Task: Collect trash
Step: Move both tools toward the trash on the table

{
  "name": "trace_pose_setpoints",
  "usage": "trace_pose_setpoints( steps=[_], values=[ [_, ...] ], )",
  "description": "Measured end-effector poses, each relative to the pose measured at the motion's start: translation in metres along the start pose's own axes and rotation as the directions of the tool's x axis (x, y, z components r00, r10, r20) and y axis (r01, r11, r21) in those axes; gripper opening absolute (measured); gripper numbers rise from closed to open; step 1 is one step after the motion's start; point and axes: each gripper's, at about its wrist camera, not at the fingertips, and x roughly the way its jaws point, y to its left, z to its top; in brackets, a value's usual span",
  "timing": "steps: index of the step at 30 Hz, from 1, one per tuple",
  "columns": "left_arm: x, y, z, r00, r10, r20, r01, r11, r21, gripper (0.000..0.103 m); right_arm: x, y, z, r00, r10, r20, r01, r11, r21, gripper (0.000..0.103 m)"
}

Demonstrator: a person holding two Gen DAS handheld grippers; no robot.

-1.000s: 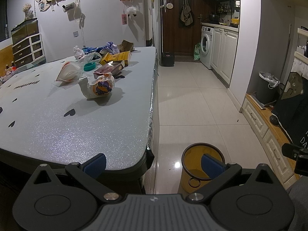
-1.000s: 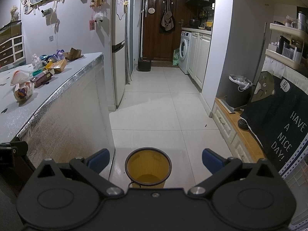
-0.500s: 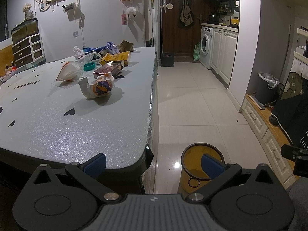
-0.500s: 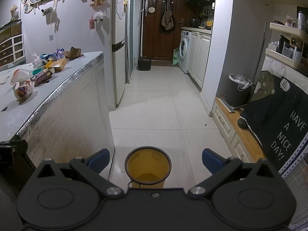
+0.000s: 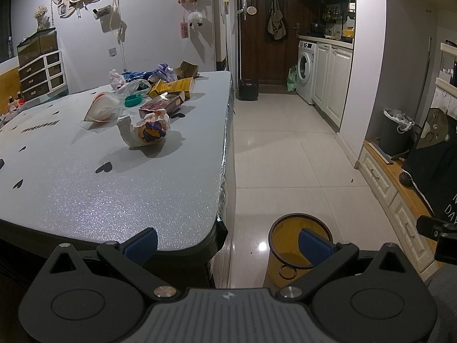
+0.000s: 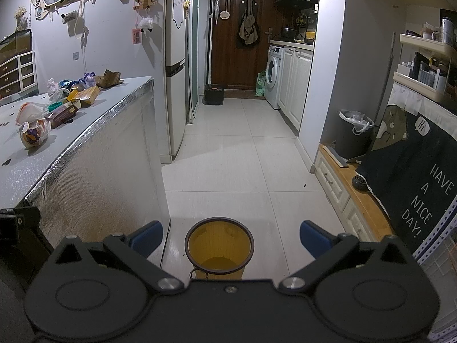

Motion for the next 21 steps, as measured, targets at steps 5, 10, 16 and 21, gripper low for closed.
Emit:
trace_pose_setpoints(
  steps=[5, 10, 16, 21],
  values=[
    [-0.005, 0.002, 0.005, 1.0, -0.003, 0.005, 0.003, 1.0, 0.001, 0.103, -0.002, -0.001, 0.001, 1.0, -0.001, 0.001, 0.001, 1.0, 0.001, 0.103],
    [-0.008, 0.001, 0.009, 0.999, -0.01, 0.035, 0.01, 1.0, 0.001, 0.103, -0.004, -0.005, 0.003, 0.999, 0.013, 0.029, -0.013, 1.0, -0.012, 0.103],
    [-0.014, 0.017, 0.025, 0.993, 0.012, 0.119, -0.008, 0.999, -0.037, 0.103, 0.001, -0.002, 0.022, 0.996, 0.048, 0.074, -0.048, 0.999, -0.01, 0.103],
    [-0.016, 0.039, 0.043, 0.984, 0.055, 0.168, -0.042, 0.996, -0.076, 0.103, 0.01, 0.007, 0.046, 0.987, 0.1, 0.129, -0.099, 0.995, -0.013, 0.103]
  ],
)
